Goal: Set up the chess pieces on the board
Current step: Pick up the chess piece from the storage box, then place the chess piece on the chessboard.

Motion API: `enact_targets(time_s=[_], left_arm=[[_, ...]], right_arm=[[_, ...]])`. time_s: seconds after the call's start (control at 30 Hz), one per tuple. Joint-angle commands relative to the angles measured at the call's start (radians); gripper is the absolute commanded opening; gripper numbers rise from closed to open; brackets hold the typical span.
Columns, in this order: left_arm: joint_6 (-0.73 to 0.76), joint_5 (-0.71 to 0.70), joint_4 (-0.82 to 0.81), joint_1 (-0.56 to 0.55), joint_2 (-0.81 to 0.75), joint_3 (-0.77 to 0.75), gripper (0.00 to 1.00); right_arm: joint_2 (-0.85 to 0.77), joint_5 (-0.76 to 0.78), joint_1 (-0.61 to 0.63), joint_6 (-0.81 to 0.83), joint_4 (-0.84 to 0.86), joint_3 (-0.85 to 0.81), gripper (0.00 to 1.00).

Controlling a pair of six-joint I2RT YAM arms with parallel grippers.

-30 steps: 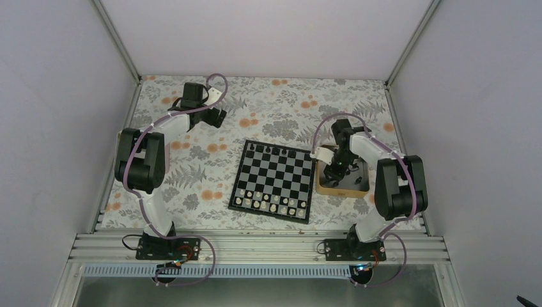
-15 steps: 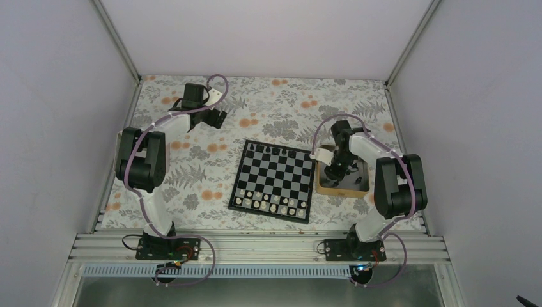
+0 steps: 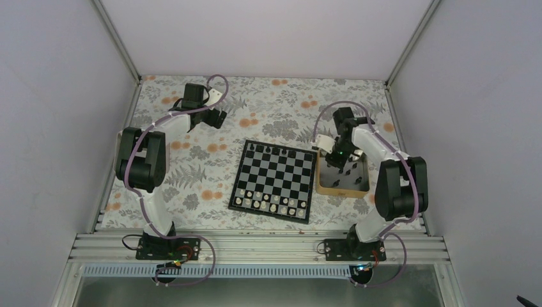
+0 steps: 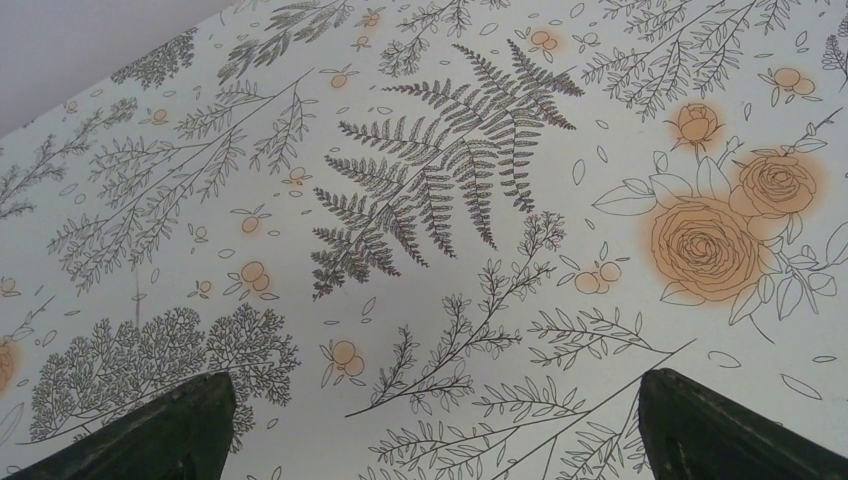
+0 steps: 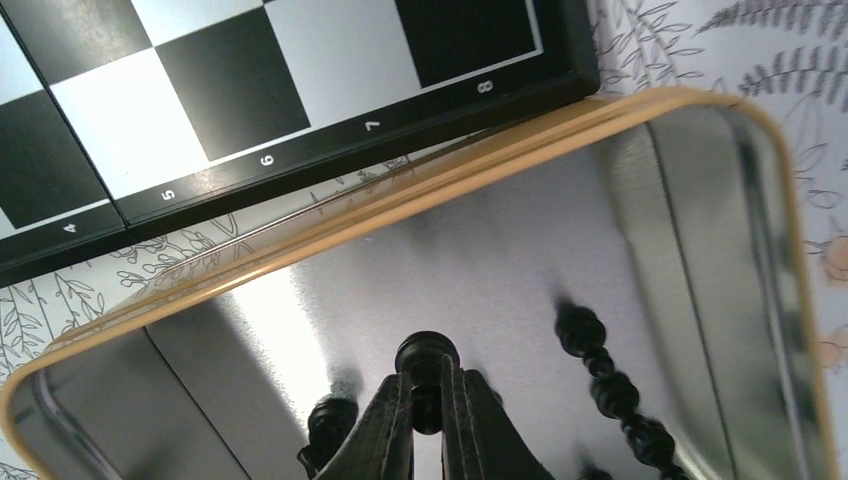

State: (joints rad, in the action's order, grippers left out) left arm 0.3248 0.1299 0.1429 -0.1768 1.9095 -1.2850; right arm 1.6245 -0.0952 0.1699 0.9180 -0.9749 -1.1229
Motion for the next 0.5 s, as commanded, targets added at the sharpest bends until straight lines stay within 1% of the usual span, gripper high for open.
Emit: enact_targets(time_s=[0.0,0.13,0.33,0.47], left_arm=[[-0.004,-0.009,-0.034,-0.001,0.006,-0.014,1.00],[-0.004,-0.009,-0.036,-0.001,0.003,-0.016,1.00],[0.002,-0.006,-0.023,-0.002,-0.004,-0.020,1.00],[0.009,-0.005,-0.001,-0.002,-0.005,-0.034,1.00]], right_arm=[[0.005,0.008,0.011,0.015,-0.042,-0.068,0.04],[0.032,0.018,0.049,0.016,-0.090,-0.178,0.04],[0.170,0.017,0.208,0.012,-0.180,-0.402,0.04],[0.268,-0.054,0.303,0.031,-0.217,-0.553,0.04]])
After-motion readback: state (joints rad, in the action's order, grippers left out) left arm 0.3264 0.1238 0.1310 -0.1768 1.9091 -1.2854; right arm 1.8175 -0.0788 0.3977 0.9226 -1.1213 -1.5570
